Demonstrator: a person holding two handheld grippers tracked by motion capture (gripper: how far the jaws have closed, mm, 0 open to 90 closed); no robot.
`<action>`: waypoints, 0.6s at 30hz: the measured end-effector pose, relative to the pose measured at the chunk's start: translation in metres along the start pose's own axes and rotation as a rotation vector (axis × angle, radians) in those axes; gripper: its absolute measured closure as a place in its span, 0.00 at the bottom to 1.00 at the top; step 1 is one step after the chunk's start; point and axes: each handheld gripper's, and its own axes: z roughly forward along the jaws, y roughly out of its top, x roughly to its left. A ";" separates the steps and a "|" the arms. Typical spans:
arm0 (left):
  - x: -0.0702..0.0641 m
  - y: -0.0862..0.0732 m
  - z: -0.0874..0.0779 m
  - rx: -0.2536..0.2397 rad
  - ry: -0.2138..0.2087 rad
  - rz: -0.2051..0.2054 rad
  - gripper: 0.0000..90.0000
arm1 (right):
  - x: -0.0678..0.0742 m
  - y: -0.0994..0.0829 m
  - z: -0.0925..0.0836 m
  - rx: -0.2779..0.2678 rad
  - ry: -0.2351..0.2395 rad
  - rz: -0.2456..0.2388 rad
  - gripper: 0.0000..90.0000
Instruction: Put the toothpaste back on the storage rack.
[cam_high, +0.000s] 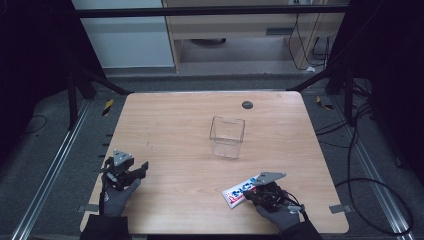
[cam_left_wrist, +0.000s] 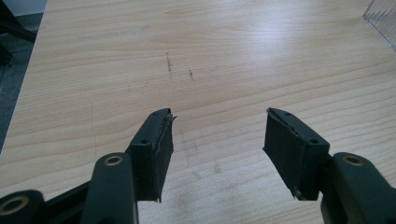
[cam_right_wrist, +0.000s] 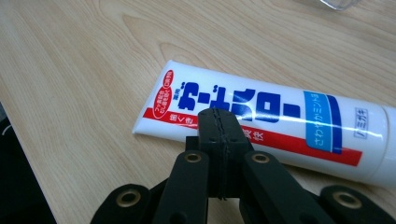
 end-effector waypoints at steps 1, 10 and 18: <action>0.000 0.000 0.000 0.000 0.000 0.000 0.46 | 0.000 0.000 0.000 0.000 0.000 0.000 1.00; -0.001 0.000 0.001 0.003 -0.003 0.012 0.45 | 0.003 0.006 0.007 -0.007 -0.002 0.014 1.00; -0.002 0.000 0.002 0.007 -0.006 0.021 0.44 | 0.005 0.010 0.005 -0.029 0.019 0.011 1.00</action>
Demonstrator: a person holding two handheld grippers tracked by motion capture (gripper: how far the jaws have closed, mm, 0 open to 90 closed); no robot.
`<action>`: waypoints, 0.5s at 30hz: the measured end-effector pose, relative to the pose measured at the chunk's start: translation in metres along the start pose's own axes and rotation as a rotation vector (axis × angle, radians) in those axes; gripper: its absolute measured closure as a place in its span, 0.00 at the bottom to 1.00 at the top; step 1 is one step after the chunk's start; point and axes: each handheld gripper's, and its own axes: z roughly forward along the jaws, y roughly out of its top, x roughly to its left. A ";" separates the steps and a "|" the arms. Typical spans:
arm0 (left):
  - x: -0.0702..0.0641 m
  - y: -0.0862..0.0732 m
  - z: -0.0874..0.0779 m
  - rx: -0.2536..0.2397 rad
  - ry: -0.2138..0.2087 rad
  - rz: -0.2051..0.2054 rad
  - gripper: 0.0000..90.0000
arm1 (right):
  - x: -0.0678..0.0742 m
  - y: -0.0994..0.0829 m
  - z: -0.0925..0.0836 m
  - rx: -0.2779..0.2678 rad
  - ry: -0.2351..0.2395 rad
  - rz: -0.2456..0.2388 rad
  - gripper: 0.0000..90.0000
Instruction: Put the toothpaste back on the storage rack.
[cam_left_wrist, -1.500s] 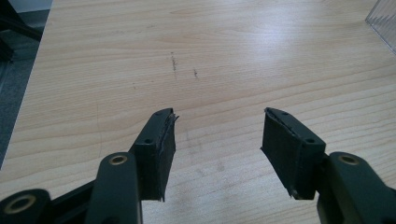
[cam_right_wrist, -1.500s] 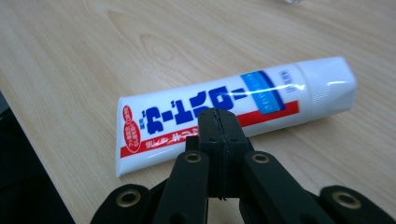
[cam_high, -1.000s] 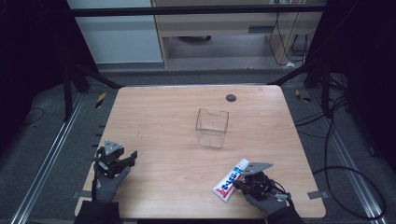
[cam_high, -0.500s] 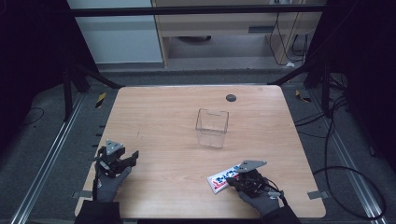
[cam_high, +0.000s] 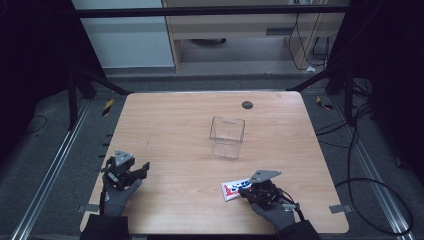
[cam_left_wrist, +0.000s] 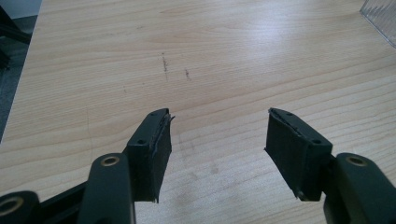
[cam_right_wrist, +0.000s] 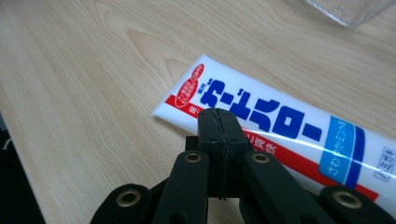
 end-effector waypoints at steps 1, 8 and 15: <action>0.000 0.000 0.000 0.002 -0.001 -0.001 0.44 | -0.002 0.003 -0.007 -0.043 0.005 0.012 1.00; 0.000 0.000 0.002 0.006 -0.003 0.006 0.44 | -0.027 0.012 -0.025 -0.109 -0.092 0.062 1.00; -0.001 0.000 0.002 0.005 -0.004 0.014 0.44 | -0.060 0.011 -0.025 -0.097 -0.195 0.109 1.00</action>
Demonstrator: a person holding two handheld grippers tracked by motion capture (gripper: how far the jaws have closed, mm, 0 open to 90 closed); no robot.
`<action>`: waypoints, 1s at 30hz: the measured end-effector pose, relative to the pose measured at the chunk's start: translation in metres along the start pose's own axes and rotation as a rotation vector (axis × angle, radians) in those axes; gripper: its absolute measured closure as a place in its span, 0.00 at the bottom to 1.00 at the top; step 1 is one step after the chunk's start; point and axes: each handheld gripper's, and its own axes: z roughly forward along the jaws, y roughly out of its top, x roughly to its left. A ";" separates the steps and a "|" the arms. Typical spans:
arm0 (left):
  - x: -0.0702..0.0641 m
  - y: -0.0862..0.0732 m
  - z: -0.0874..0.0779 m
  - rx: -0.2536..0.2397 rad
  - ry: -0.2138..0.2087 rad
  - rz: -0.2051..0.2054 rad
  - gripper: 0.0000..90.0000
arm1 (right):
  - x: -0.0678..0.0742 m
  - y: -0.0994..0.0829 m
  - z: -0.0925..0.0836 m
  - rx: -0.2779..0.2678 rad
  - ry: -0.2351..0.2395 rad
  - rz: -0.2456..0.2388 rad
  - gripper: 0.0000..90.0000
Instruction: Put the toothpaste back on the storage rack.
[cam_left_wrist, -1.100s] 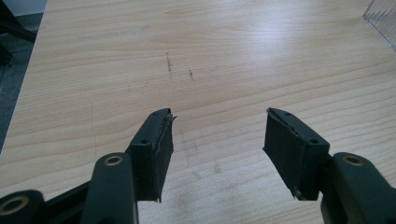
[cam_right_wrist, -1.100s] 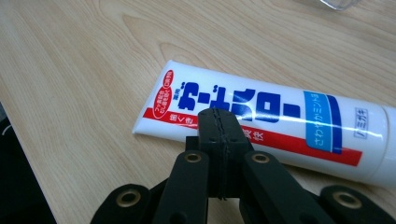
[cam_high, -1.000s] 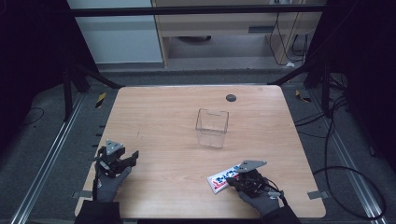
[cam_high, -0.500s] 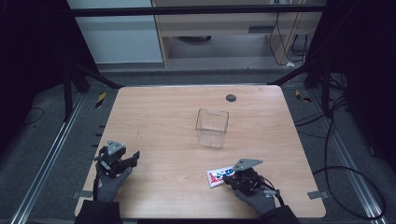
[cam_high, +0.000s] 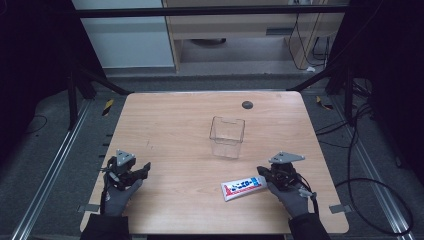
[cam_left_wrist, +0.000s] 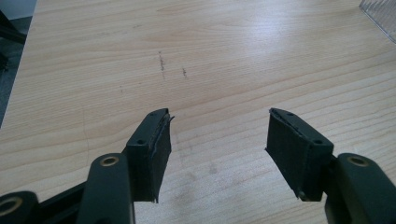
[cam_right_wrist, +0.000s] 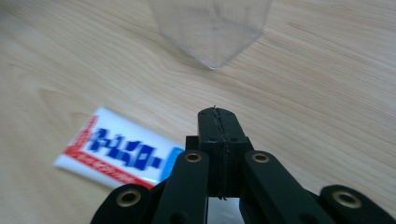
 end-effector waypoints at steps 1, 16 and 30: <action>0.000 0.000 0.000 0.000 0.000 0.000 0.44 | 0.000 0.000 0.000 0.000 0.000 0.000 1.00; 0.002 -0.001 0.000 0.004 -0.002 -0.002 0.44 | -0.010 -0.009 0.013 0.099 -0.029 -0.014 1.00; 0.001 -0.001 -0.002 0.002 -0.006 0.001 0.44 | -0.005 -0.024 -0.002 0.148 -0.010 -0.040 1.00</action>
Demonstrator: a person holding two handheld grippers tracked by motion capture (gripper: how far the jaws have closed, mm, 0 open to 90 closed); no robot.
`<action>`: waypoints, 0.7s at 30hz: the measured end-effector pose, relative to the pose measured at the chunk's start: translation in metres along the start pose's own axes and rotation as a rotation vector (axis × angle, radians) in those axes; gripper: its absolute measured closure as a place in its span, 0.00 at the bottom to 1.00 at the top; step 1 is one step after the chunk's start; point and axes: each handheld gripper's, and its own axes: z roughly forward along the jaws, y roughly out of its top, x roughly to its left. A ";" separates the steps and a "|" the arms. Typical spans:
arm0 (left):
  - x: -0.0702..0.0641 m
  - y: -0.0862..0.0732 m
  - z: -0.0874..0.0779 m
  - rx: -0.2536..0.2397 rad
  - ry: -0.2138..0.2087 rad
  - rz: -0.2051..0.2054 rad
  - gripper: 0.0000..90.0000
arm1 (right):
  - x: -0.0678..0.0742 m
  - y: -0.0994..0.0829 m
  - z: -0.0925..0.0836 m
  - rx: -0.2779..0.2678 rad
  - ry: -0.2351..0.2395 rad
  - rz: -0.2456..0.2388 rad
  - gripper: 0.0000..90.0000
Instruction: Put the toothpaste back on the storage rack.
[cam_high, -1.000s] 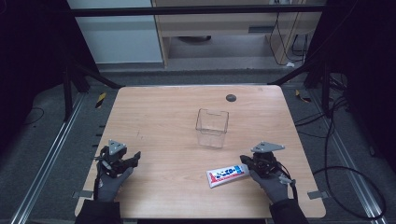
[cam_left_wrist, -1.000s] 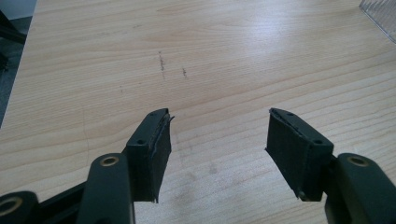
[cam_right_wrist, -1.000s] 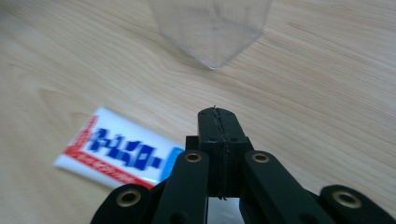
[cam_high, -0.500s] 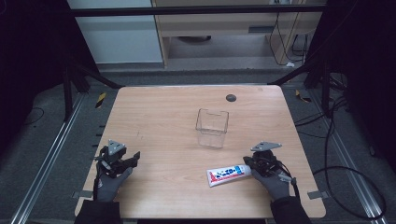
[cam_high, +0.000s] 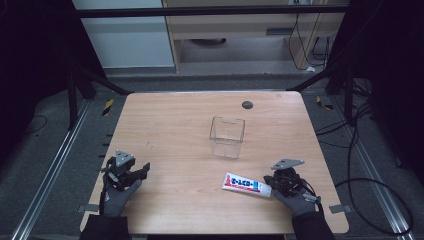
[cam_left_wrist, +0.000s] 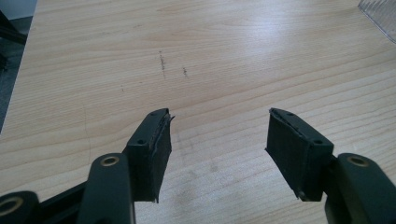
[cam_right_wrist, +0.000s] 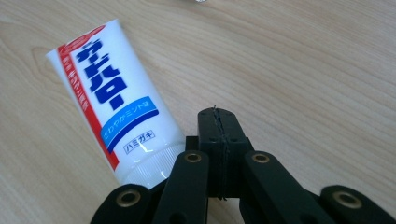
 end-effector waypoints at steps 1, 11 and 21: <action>0.000 0.000 0.000 -0.001 0.001 -0.002 0.44 | 0.001 -0.002 -0.002 0.001 0.002 -0.007 1.00; 0.001 0.000 0.000 0.001 0.002 -0.004 0.43 | 0.010 -0.010 -0.007 0.012 0.026 -0.013 1.00; 0.000 0.000 0.001 0.007 0.003 -0.004 0.43 | 0.022 -0.013 -0.008 0.014 0.043 -0.033 1.00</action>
